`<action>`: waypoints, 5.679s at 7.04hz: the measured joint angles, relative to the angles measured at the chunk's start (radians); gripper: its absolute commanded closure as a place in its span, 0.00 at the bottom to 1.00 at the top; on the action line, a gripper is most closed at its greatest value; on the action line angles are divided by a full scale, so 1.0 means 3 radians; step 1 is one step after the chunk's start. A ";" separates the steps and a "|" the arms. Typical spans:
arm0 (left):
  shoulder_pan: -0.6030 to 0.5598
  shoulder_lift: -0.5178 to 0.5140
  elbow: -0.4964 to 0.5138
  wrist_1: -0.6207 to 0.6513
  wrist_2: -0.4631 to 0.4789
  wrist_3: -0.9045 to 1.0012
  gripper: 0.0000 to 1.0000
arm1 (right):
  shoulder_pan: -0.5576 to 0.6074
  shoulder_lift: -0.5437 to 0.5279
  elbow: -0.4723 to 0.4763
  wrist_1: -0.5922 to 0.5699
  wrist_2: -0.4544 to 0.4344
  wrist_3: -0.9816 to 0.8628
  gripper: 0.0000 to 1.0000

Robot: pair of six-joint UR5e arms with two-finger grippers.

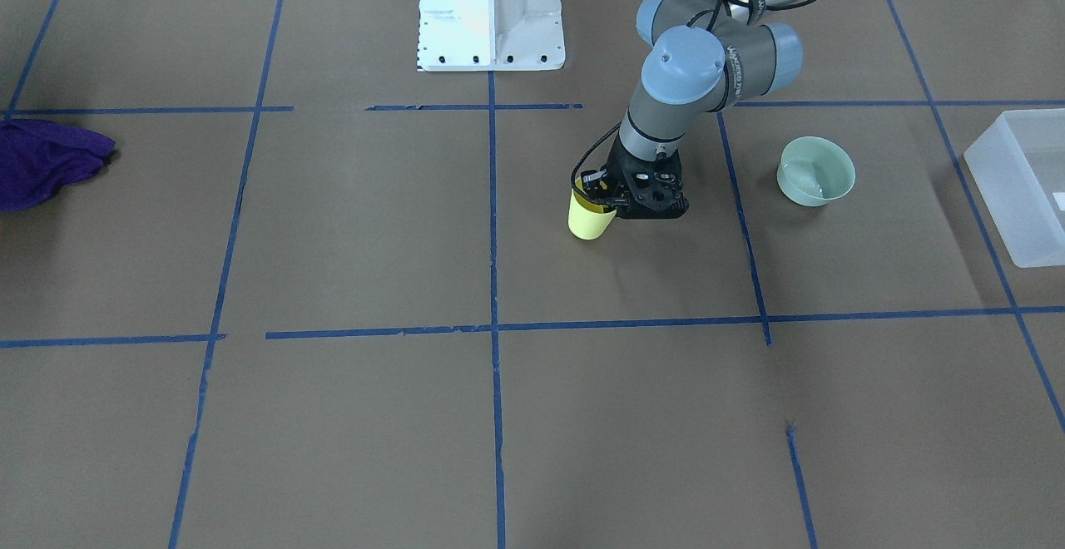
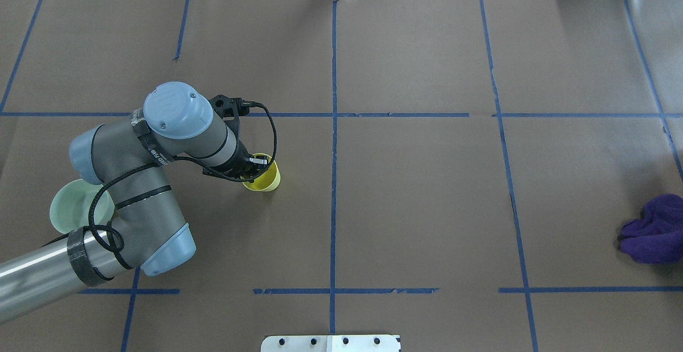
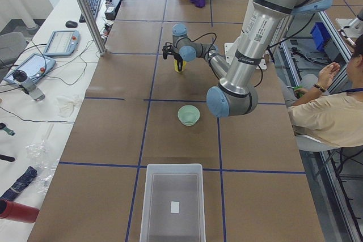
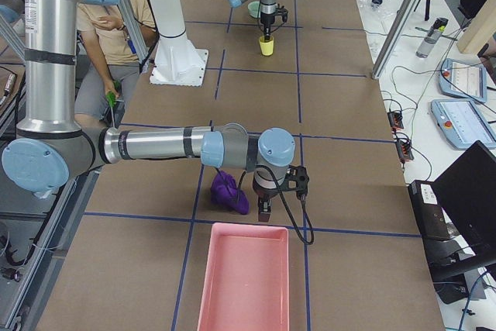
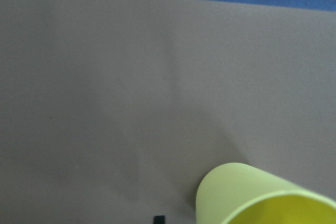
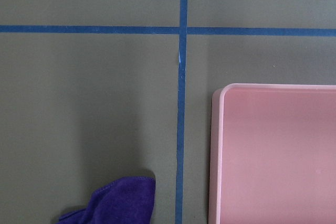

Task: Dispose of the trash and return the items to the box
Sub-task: 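Lift the yellow cup with the left gripper and carry it toward the clear bin, then lower the yellow cup into the clear bin and open the left gripper, then grasp the purple cloth with the right gripper and lift it off the table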

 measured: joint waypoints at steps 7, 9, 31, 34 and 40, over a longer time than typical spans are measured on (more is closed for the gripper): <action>-0.1190 0.0579 -0.1157 0.0397 -0.0275 0.0734 1.00 | 0.0000 0.0004 0.0010 0.0000 0.0000 0.0008 0.00; -0.1633 0.1155 -0.1196 0.0405 -0.0389 0.1699 1.00 | 0.0000 0.0006 0.0023 0.0000 0.0010 0.0009 0.00; -0.3385 0.2040 0.0561 -0.0130 -0.1522 0.4635 0.00 | -0.0166 -0.0011 0.0187 0.0148 0.0252 0.0071 0.00; -0.3637 0.1961 -0.0532 0.0823 -0.1167 0.4223 0.00 | -0.0539 -0.0468 0.0392 0.0837 0.0563 0.1044 0.00; -0.3322 0.1901 -0.0829 0.0802 -0.1264 0.3739 0.00 | -0.1535 -0.0933 0.0233 0.1758 -0.0115 0.2254 1.00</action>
